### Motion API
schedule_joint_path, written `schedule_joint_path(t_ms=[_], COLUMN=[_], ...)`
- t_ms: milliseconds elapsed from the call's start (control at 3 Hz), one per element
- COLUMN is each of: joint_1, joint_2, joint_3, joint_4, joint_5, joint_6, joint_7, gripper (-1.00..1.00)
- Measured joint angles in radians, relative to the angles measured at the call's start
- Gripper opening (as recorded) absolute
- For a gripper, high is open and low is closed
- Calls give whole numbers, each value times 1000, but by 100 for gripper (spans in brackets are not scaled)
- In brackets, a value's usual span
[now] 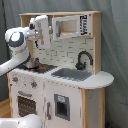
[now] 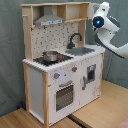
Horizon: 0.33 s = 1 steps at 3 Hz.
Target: Play with the kitchen
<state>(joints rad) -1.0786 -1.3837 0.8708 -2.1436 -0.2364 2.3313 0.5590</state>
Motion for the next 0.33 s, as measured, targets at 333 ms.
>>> schedule_joint_path(t_ms=[333], joint_1=[49], joint_2=[1], joint_3=[5], joint_4=[17], joint_5=[2], joint_6=[26], joint_7=[-41], gripper=[100])
